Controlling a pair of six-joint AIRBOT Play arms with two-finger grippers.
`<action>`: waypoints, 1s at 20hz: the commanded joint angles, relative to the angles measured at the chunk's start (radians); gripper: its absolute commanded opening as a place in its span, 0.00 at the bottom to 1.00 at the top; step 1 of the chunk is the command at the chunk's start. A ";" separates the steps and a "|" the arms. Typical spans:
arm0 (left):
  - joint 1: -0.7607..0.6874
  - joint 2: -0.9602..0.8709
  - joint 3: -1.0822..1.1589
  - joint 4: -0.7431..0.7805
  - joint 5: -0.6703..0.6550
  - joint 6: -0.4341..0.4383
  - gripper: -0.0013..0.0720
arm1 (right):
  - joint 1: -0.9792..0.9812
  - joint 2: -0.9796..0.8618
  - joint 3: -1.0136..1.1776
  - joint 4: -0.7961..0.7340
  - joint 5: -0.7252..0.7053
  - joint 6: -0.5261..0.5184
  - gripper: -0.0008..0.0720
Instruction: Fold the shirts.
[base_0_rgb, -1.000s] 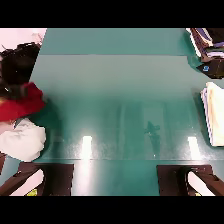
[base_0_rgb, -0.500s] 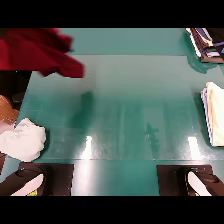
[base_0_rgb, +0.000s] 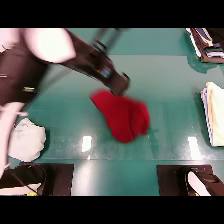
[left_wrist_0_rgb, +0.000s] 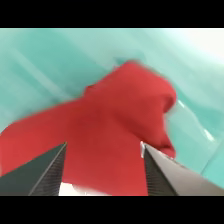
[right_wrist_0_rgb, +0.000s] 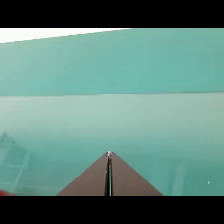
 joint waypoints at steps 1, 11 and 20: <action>-0.012 -0.100 0.003 0.047 -0.024 0.021 0.77 | 0.001 0.001 0.000 0.000 0.014 0.000 0.04; 0.194 0.180 -0.565 -0.150 0.062 -0.166 0.77 | 0.000 0.000 0.000 -0.009 0.015 0.000 0.04; -0.105 0.324 -1.110 -0.430 0.583 -0.294 0.77 | 0.001 0.000 0.000 -0.008 0.015 0.000 0.04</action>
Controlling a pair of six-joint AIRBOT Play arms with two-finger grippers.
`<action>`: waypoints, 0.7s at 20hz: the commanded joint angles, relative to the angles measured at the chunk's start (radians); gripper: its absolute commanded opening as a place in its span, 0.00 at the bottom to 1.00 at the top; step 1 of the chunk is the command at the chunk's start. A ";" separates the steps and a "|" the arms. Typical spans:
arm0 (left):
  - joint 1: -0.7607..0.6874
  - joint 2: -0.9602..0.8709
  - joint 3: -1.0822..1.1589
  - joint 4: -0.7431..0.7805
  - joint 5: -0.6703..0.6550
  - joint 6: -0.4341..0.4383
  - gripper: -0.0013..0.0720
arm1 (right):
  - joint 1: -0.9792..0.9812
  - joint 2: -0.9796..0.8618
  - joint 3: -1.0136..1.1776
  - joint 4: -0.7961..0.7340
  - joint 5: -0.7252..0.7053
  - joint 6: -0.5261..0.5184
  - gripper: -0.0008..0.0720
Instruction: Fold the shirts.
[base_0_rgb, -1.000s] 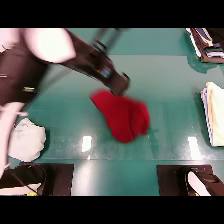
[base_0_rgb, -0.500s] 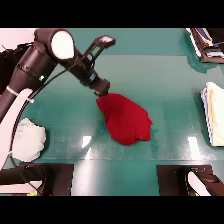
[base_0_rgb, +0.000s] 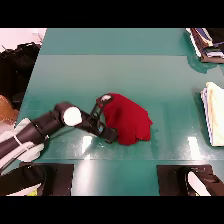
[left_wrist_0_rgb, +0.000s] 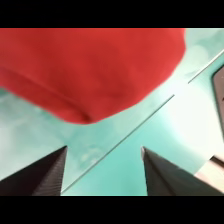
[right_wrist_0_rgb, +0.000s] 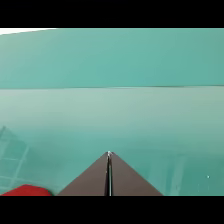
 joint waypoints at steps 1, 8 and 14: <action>-0.082 0.016 -0.115 -0.050 0.197 -0.064 0.77 | 0.001 0.000 0.000 0.000 0.001 0.000 0.04; -0.082 -0.047 -0.124 -0.087 0.334 -0.058 0.77 | 0.001 0.000 0.000 0.001 0.029 0.000 0.04; -0.024 -0.032 -0.100 -0.040 0.225 -0.043 0.06 | 0.000 0.000 0.000 0.001 0.032 0.000 0.04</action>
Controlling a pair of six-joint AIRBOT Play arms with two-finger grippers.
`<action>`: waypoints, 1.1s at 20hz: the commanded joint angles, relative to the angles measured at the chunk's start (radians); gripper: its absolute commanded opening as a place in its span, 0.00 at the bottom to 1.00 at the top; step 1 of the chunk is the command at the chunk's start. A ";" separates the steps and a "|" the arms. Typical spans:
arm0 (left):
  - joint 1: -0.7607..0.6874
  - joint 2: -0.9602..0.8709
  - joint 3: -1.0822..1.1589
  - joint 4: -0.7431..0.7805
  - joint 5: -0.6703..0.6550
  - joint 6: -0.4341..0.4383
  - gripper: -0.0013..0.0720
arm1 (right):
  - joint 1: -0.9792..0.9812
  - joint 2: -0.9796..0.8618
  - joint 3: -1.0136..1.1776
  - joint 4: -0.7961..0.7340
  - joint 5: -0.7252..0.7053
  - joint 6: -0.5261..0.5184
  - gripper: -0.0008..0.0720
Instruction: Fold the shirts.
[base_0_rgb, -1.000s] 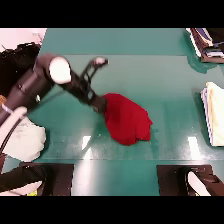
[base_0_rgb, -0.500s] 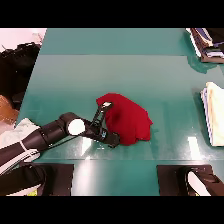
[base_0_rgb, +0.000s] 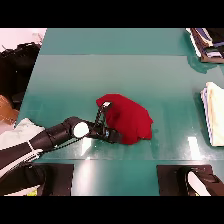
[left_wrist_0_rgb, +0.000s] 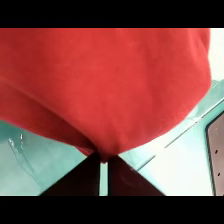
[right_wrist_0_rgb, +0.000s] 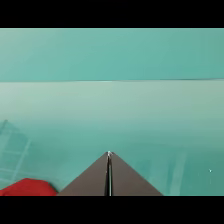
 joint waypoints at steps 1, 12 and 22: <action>0.098 0.028 0.043 0.070 -0.150 0.034 0.06 | 0.001 0.000 0.000 0.000 0.005 0.000 0.04; 0.582 0.195 0.338 0.479 -0.451 0.111 0.06 | 0.092 -0.174 -0.211 0.083 0.229 0.001 0.47; 0.582 0.195 0.338 0.479 -0.453 0.110 0.06 | 0.520 -0.694 -0.235 0.405 -0.115 -0.084 0.69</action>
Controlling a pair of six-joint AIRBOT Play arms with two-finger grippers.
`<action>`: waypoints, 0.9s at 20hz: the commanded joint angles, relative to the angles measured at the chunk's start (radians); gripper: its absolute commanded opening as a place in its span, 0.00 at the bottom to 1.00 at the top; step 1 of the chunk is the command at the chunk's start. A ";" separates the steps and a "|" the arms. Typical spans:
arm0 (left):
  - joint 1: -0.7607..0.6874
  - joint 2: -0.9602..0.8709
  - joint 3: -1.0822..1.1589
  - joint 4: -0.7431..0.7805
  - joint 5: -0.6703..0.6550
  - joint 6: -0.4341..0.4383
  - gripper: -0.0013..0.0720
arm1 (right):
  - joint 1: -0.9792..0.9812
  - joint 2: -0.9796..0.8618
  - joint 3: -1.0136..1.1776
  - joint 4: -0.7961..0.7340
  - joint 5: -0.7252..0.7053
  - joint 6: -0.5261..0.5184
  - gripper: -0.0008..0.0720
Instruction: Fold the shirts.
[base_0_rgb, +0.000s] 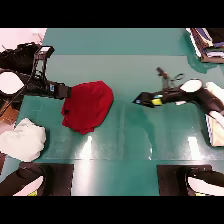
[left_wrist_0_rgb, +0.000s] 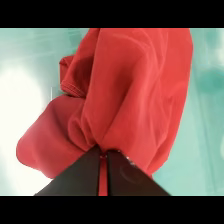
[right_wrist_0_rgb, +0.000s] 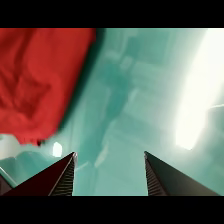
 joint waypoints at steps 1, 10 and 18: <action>0.002 0.001 0.001 0.005 -0.003 0.001 0.06 | 0.119 -0.214 0.127 0.067 -0.084 -0.024 0.69; 0.002 0.001 0.001 0.003 0.001 0.001 0.06 | 0.165 -0.614 0.612 0.065 -0.031 0.023 0.62; 0.002 0.009 0.010 -0.024 -0.003 0.002 0.05 | 0.189 -0.721 0.904 0.034 0.027 0.034 0.04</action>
